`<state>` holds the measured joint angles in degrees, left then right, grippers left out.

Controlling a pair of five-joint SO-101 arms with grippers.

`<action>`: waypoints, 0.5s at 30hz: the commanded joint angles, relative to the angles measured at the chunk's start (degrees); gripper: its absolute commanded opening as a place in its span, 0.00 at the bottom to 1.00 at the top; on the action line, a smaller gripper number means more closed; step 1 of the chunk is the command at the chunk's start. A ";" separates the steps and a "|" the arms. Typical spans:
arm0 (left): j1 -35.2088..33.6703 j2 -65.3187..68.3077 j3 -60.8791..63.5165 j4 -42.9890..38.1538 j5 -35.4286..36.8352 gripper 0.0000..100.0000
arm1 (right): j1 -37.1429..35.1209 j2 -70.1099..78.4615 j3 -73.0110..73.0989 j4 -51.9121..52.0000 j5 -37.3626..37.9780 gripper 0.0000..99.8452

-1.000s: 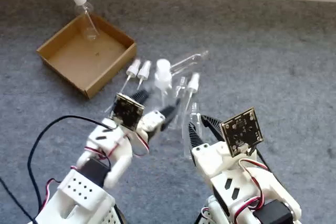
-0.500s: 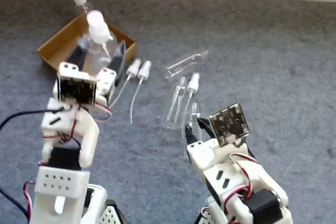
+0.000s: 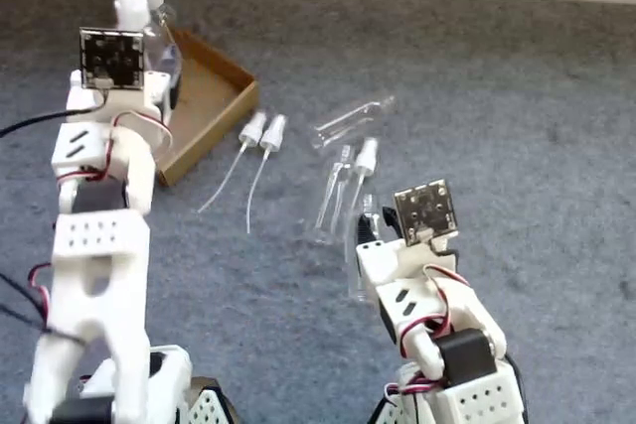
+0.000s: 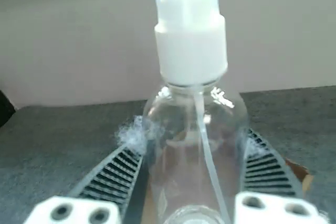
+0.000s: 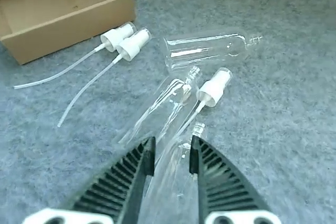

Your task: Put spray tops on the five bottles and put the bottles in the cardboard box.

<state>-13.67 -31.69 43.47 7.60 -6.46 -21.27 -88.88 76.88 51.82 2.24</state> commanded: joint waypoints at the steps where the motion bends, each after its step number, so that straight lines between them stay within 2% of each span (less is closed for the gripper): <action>1: -3.03 8.66 -5.76 -7.91 -0.44 0.11 | 1.27 -0.75 2.86 -5.93 0.70 0.10; 15: -7.25 39.43 -17.63 -25.85 -0.09 0.11 | 1.36 -0.75 13.76 -15.60 0.62 0.10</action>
<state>-19.82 3.03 30.90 -12.35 -6.46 -20.66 -89.05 90.42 38.90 2.24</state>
